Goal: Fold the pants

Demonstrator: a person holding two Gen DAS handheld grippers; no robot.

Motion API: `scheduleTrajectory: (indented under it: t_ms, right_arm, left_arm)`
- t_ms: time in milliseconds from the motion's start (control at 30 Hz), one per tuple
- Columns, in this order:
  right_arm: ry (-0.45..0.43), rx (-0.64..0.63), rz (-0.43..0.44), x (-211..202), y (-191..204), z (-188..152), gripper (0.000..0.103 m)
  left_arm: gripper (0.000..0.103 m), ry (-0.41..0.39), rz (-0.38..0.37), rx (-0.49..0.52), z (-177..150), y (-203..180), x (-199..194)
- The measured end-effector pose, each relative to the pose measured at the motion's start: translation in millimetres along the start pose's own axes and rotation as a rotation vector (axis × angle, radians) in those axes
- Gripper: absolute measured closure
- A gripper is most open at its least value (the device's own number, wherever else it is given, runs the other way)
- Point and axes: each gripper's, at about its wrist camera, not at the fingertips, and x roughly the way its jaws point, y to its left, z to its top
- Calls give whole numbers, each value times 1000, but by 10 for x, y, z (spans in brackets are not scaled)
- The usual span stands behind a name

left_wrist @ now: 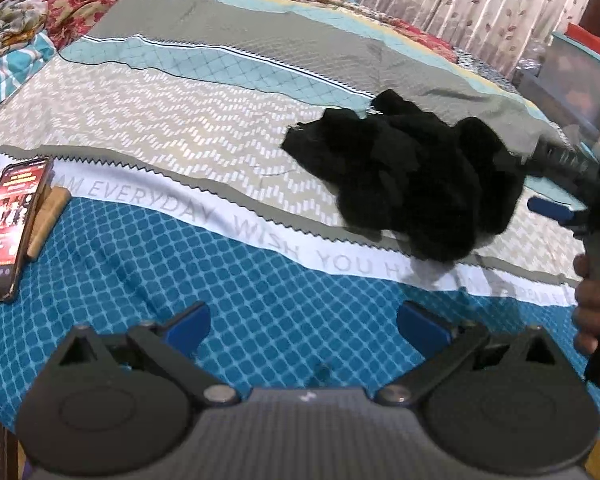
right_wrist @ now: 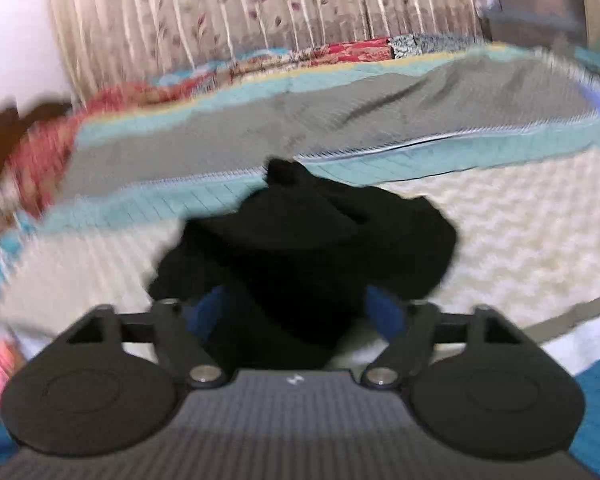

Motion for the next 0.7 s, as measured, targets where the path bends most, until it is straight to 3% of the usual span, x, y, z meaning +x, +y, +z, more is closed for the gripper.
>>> scheduleTrajectory:
  t_ms: [133,200,233,300,400,467,533,700]
  right_arm:
    - [87,-88,-31,280,168,-169,15]
    - [127,-118,-35,402,118,-199,76]
    - [137,-75,-21,428,11,-123,93]
    - [18,124,11,197,-360,152,93]
    - [-191,240,4,-395,-811,562,93]
    - [-282,291,22,-794,-1112,681,93]
    - [-300,313,-4,-1068,-1341,620,93]
    - [-150,389,-60,-1284,-1729,73,93]
  left_arm:
    - [0,16,17,6,112,-8,168]
    - [2,12,29,31,178,-79,243]
    - [4,14,26,36,206,-108,267]
    - [4,15,-8,31,258,-153,292]
    - [4,5,-29,38,314,-233,360]
    - [3,-3,-34,49,368,-316,455]
    - [1,2,-45,54,450,-407,612]
    - [0,77,-119,28,664,-717,1165]
